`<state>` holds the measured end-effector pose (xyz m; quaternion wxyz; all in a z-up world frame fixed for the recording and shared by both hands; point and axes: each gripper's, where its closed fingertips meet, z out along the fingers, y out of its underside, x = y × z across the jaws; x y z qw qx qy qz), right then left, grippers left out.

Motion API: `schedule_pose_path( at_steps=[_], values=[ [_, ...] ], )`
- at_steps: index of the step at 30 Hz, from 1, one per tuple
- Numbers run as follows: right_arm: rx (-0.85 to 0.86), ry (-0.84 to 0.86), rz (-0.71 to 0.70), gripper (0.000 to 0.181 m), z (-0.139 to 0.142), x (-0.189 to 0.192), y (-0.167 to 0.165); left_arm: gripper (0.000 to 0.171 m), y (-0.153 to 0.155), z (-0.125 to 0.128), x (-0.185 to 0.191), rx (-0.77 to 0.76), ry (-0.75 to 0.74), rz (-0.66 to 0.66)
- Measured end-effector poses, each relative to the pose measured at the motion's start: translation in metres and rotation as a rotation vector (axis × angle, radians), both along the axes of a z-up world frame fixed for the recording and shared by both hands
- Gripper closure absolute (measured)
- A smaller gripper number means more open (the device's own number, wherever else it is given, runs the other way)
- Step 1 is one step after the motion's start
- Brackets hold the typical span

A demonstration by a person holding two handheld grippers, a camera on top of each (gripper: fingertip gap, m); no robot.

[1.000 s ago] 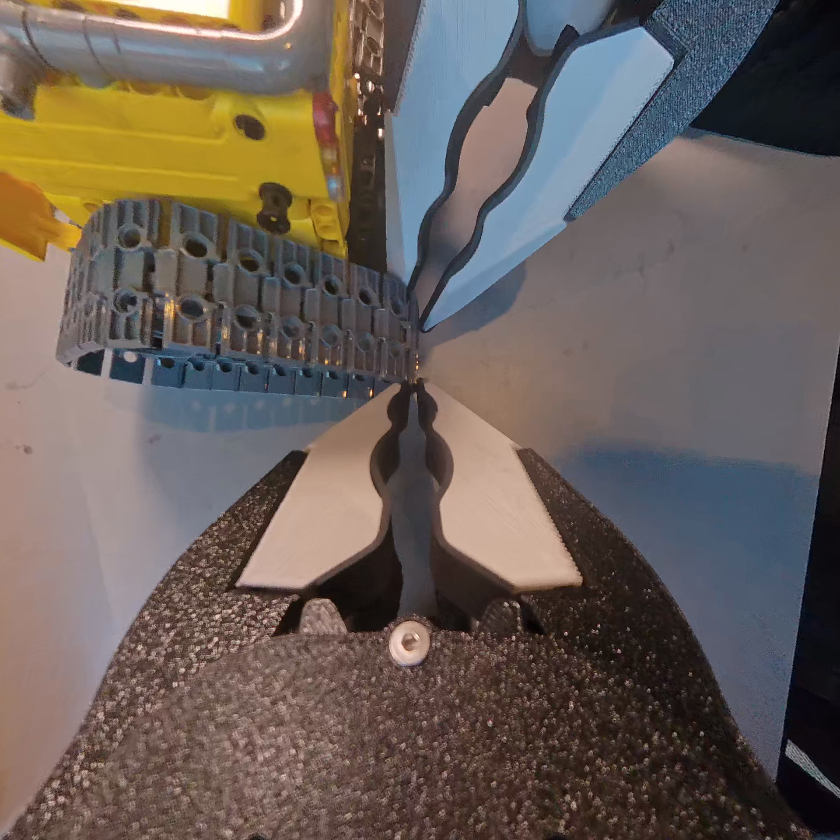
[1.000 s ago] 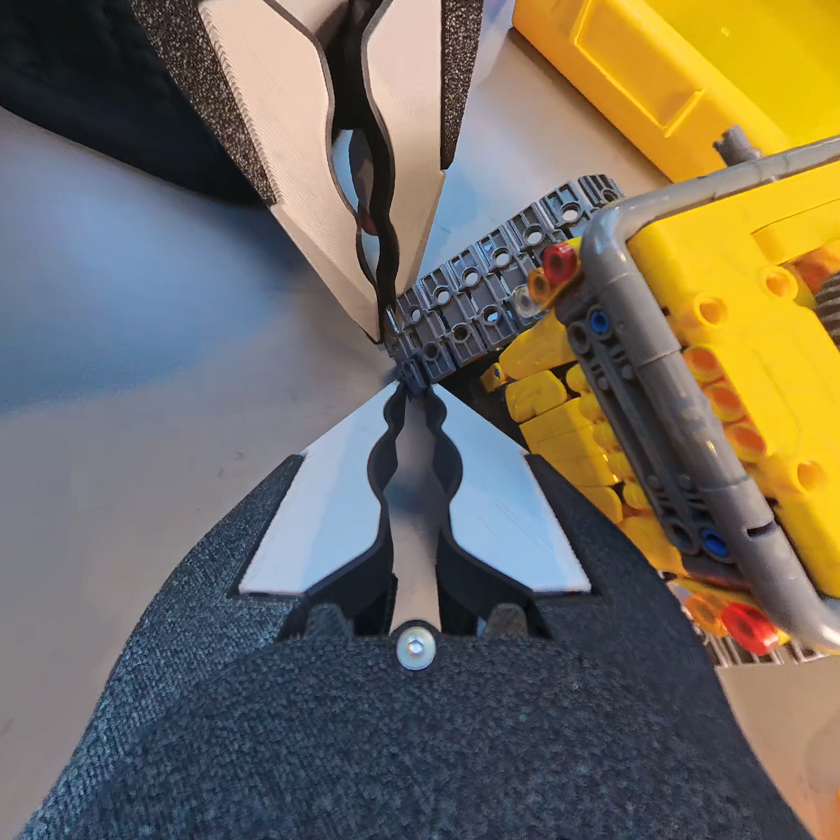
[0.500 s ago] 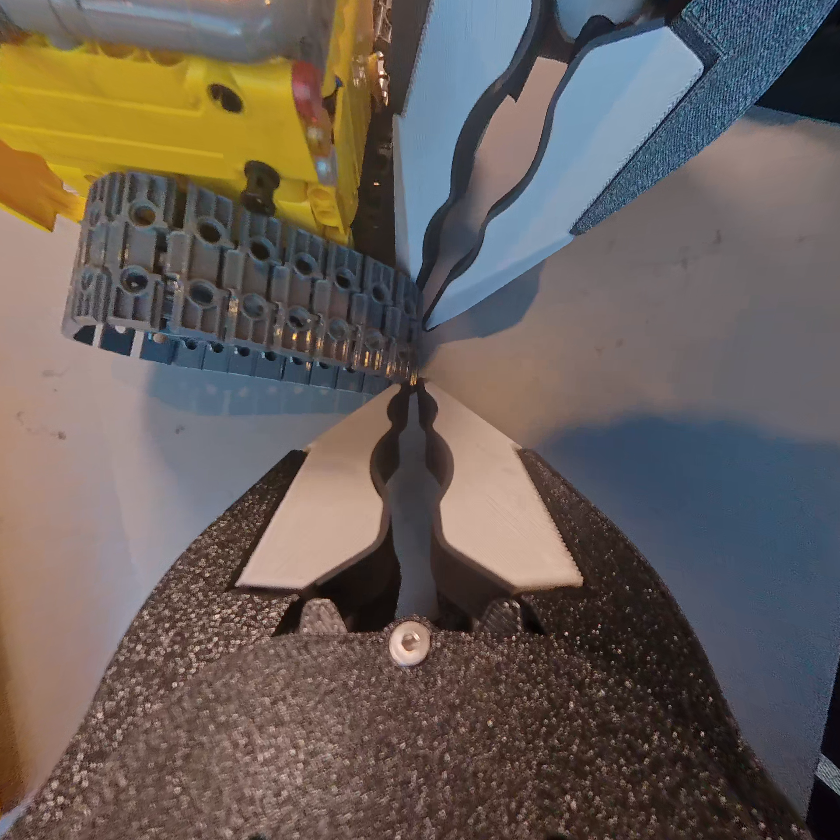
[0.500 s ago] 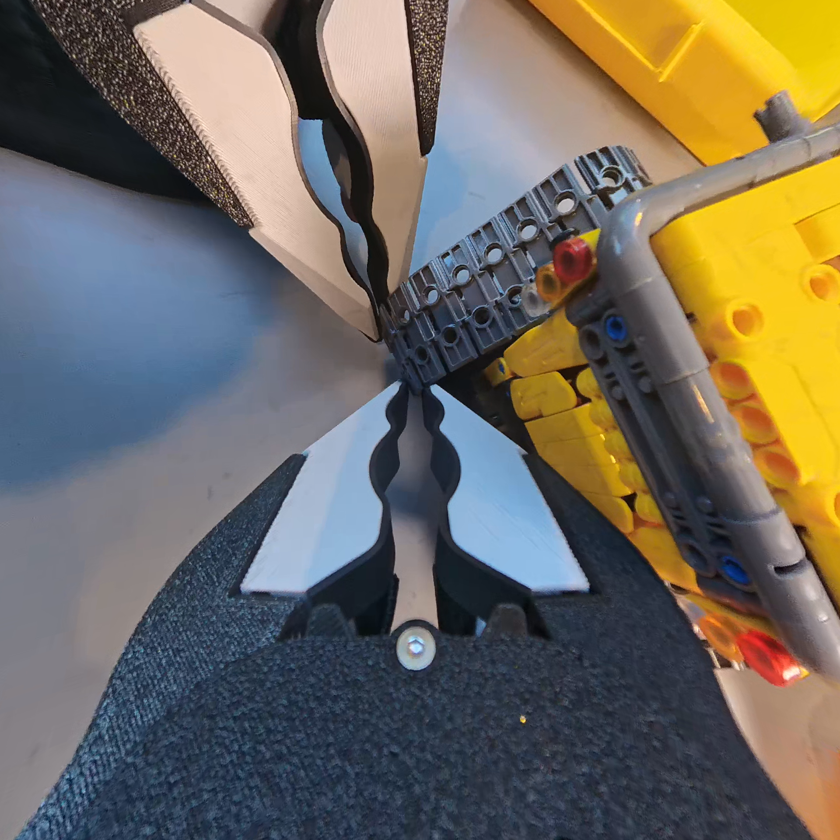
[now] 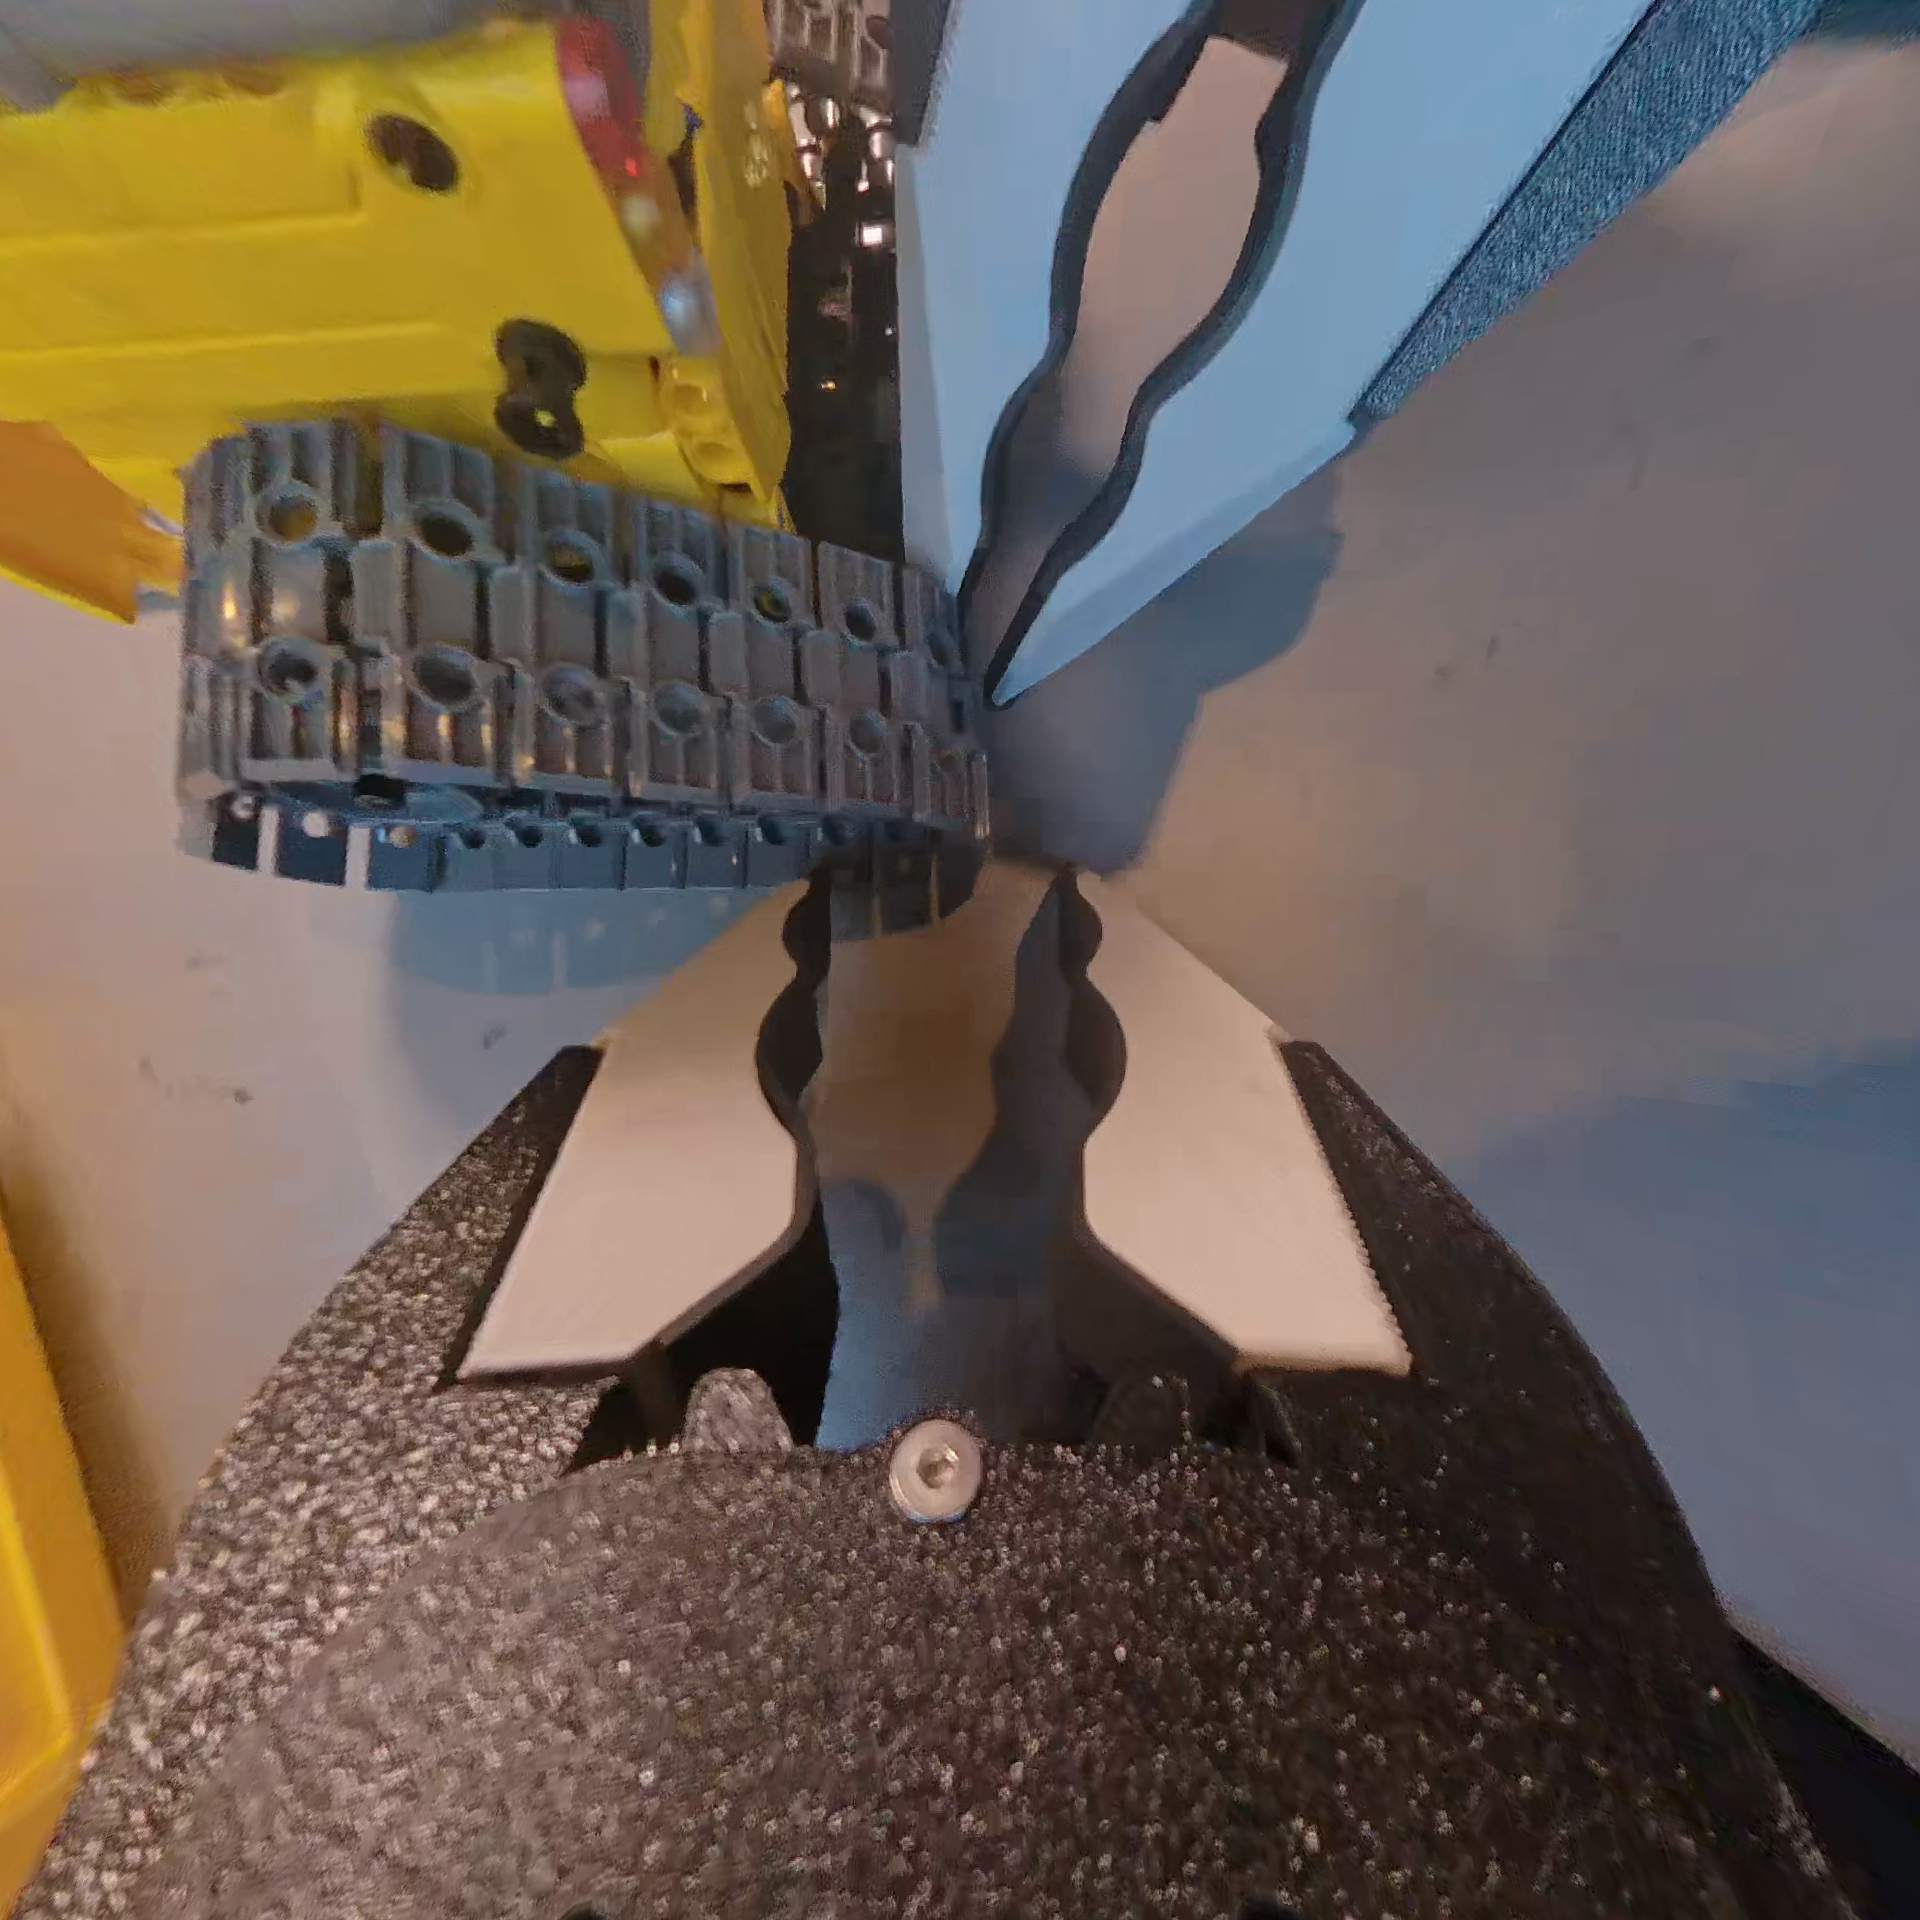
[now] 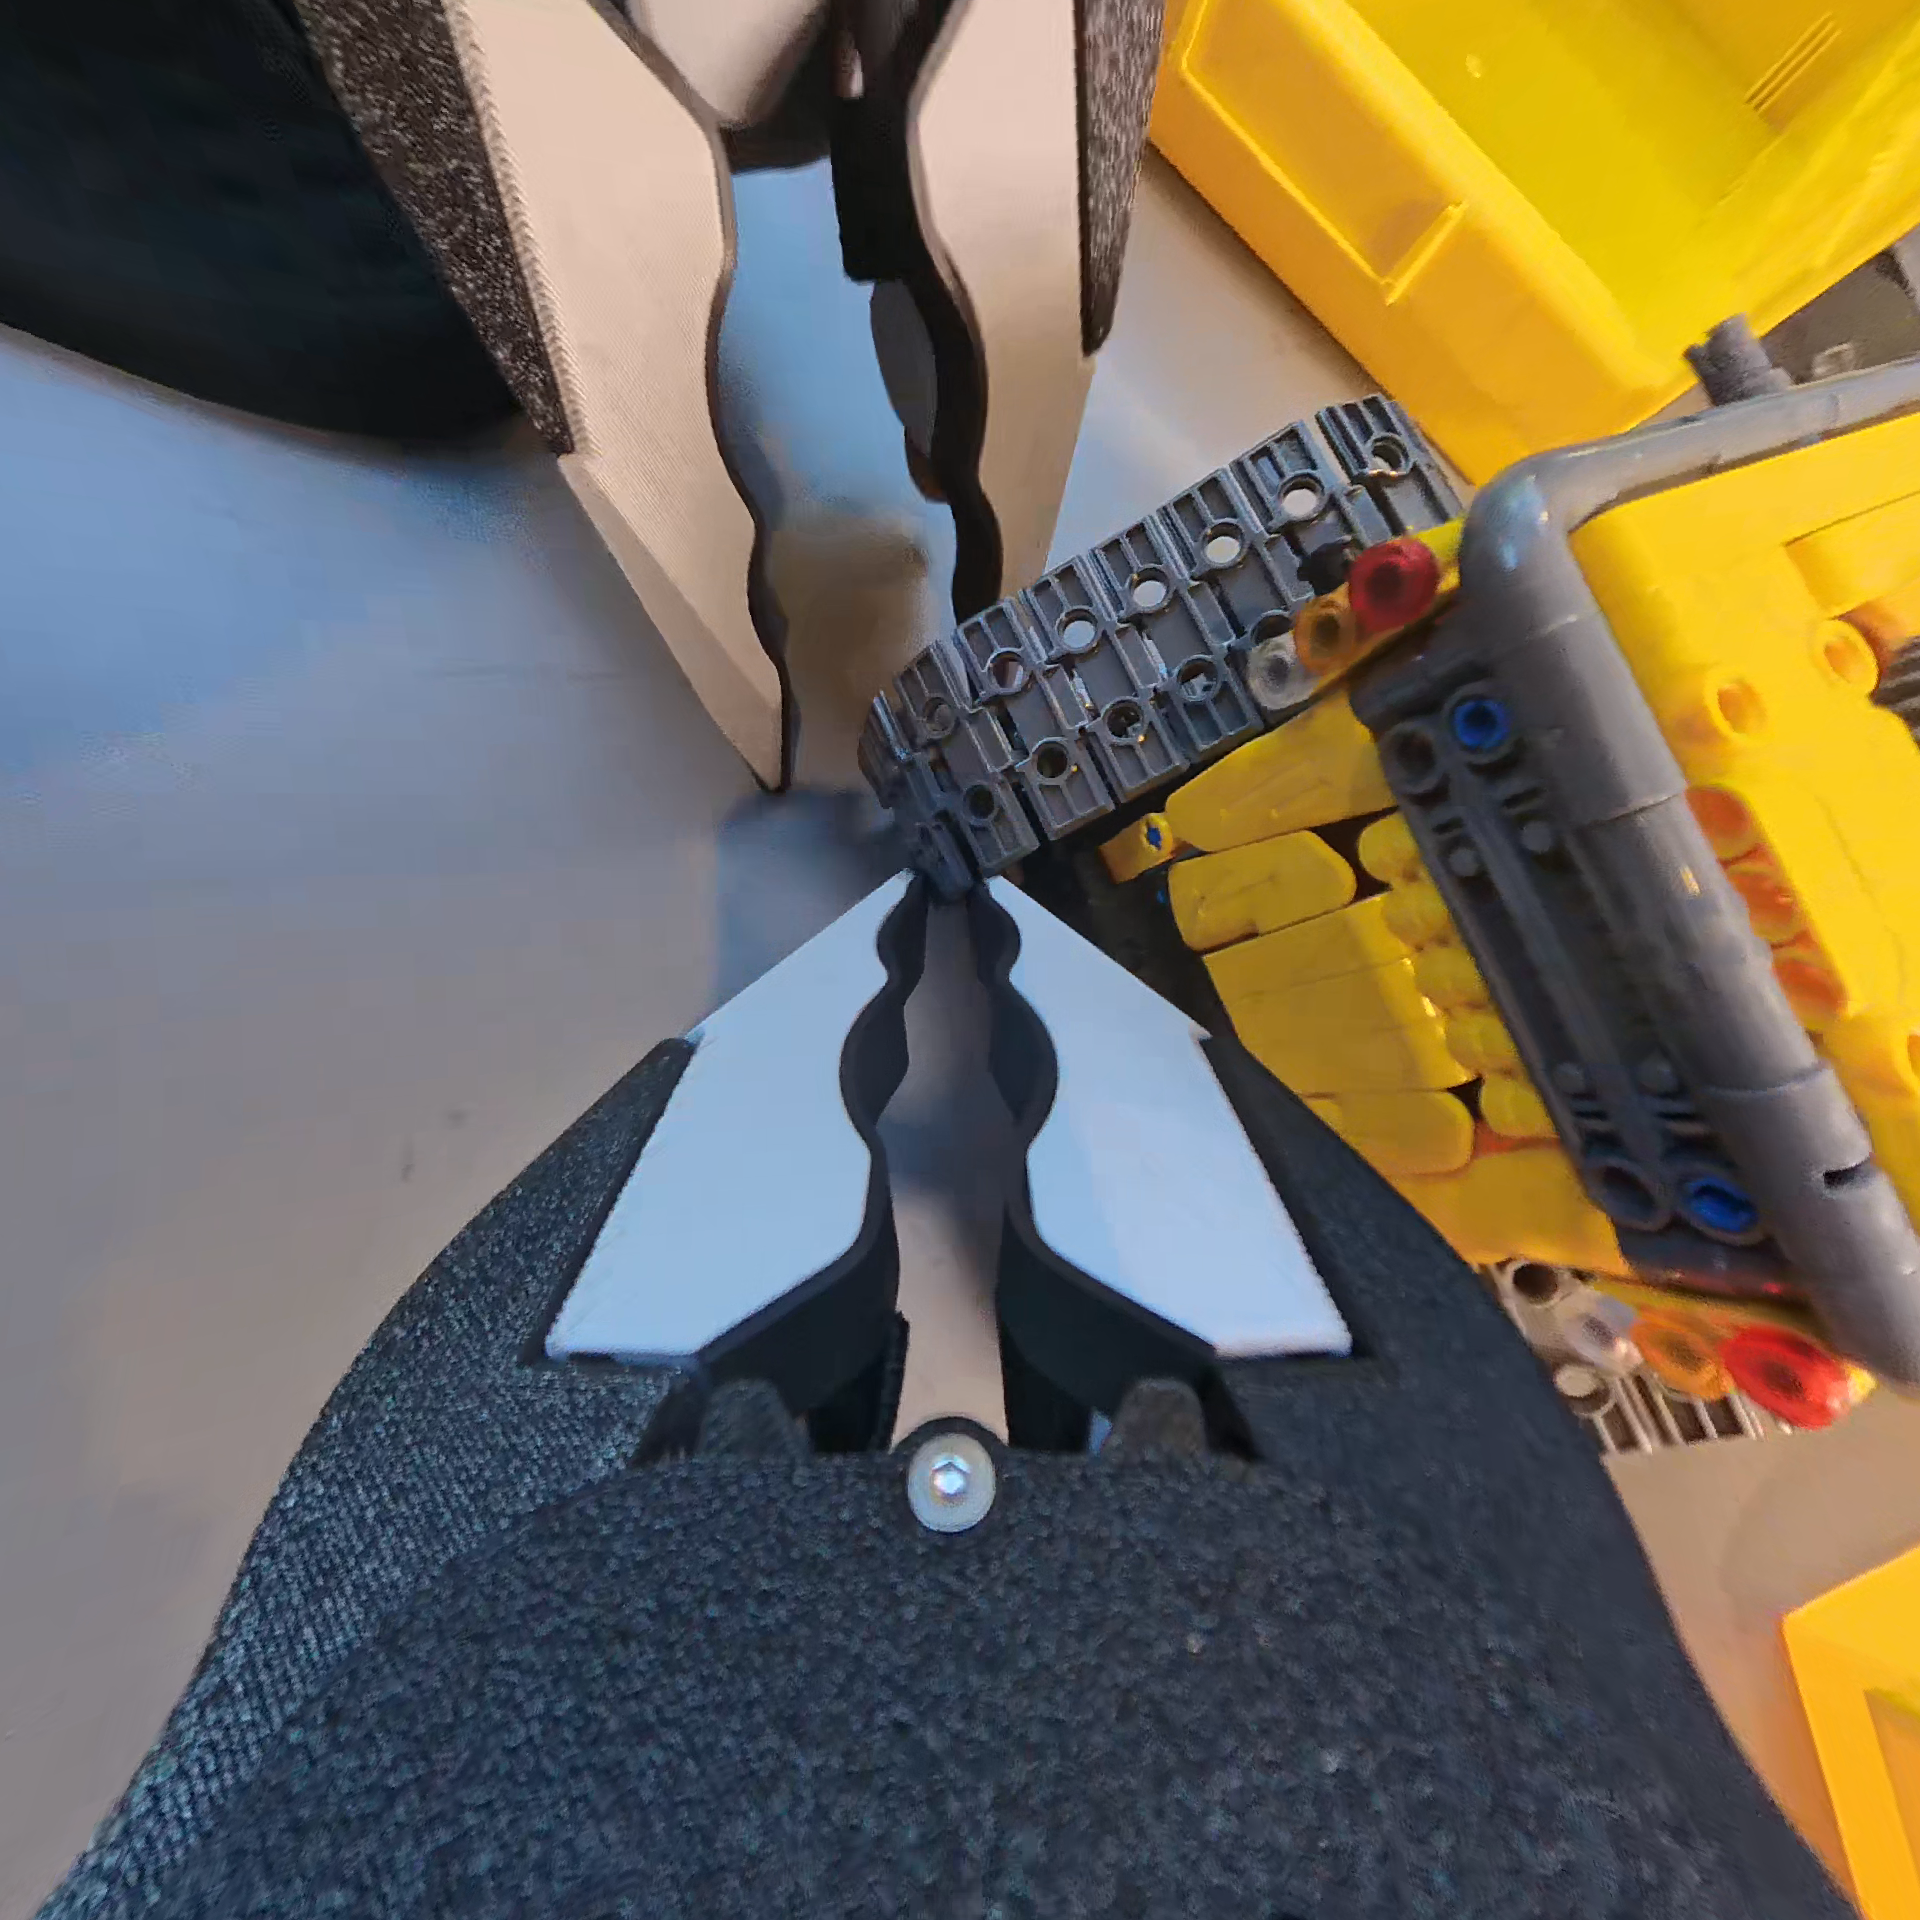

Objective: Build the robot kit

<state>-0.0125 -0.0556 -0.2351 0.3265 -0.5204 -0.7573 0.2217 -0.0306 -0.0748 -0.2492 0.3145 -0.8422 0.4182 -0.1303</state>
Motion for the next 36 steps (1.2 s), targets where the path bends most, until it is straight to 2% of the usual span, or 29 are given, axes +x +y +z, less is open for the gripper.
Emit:
schedule_pose_path(
  at_steps=[9, 15, 21, 27, 30, 33, 36],
  values=[
    [0.013, 0.043, -0.048, 0.172, 0.002, 0.015, 0.005, 0.148, 0.000, 0.000, 0.012, 0.035, -0.050, -0.094],
    [0.018, -0.007, -0.025, 0.173, -0.002, 0.030, 0.008, 0.159, 0.002, 0.000, 0.023, 0.065, -0.056, -0.182],
    [-0.018, 0.003, -0.009, 0.170, 0.000, 0.036, 0.008, 0.171, 0.004, 0.000, 0.028, 0.084, -0.064, -0.211],
    [-0.097, 0.043, -0.003, 0.160, 0.003, 0.032, 0.004, 0.171, 0.001, -0.001, 0.029, 0.066, -0.057, -0.230],
    [-0.133, 0.049, 0.003, 0.162, 0.001, 0.031, 0.003, 0.169, 0.000, 0.004, 0.021, 0.044, -0.084, -0.230],
    [-0.154, 0.041, 0.014, 0.165, 0.000, 0.031, 0.002, 0.170, 0.012, 0.009, 0.010, 0.072, -0.113, -0.183],
    [-0.145, 0.014, 0.032, 0.169, -0.004, 0.031, 0.003, 0.171, 0.018, 0.000, 0.015, 0.076, -0.098, -0.174]
  ],
)
